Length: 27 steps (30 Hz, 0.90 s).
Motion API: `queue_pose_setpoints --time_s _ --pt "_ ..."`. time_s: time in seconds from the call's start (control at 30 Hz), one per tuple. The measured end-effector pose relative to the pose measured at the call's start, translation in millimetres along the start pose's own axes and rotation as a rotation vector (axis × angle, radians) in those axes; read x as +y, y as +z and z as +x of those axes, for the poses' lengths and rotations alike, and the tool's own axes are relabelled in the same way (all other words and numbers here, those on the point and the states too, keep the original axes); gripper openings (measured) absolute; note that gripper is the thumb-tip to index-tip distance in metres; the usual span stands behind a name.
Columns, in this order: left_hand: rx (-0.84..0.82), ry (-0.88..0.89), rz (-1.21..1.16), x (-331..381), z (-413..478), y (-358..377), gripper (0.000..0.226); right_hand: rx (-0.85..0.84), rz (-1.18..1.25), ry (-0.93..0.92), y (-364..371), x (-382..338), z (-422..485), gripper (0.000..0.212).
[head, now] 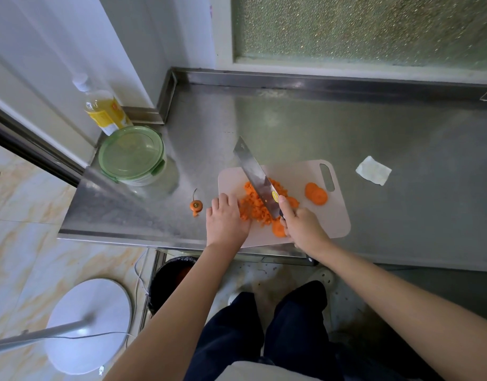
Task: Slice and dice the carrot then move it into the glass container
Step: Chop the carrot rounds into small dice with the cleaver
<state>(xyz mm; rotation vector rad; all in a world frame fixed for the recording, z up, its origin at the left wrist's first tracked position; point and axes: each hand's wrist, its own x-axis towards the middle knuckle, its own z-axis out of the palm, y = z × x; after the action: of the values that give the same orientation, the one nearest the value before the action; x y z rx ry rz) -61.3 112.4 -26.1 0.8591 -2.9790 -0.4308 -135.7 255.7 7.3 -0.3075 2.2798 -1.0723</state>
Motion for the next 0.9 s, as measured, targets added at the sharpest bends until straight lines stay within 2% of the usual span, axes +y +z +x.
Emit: queue_pose_setpoints --time_s 0.1,0.2,0.33,0.47,0.57,0.7,0.9 --pt "-0.033 -0.076 -0.118 5.0 3.5 3.6 0.047 0.001 0.014 -0.018 1.3 -1.0 -0.3 0.061" --pt "-0.077 -0.094 -0.152 6.6 5.6 5.8 0.034 0.006 0.036 0.009 2.1 -1.9 -0.6 0.061" --pt "-0.111 -0.008 -0.160 1.2 4.0 9.9 0.027 -0.003 0.055 0.023 1.9 0.2 -1.0 0.061" --pt "-0.071 -0.015 -0.219 -6.6 -1.2 7.7 0.042 -0.016 0.077 0.048 3.2 -1.0 -2.8 0.062" --pt "-0.037 -0.131 -0.342 -10.5 -6.7 2.6 0.048 -0.030 0.081 0.076 7.1 -2.5 -3.3 0.062" --pt "-0.069 -0.196 -0.521 -14.6 -9.8 1.3 0.039 -0.052 0.005 0.065 16.8 -0.2 0.3 0.066" --pt "-0.043 -0.139 -0.557 -14.2 -6.2 1.7 0.031 -0.103 -0.087 0.033 31.1 6.7 0.6 0.065"
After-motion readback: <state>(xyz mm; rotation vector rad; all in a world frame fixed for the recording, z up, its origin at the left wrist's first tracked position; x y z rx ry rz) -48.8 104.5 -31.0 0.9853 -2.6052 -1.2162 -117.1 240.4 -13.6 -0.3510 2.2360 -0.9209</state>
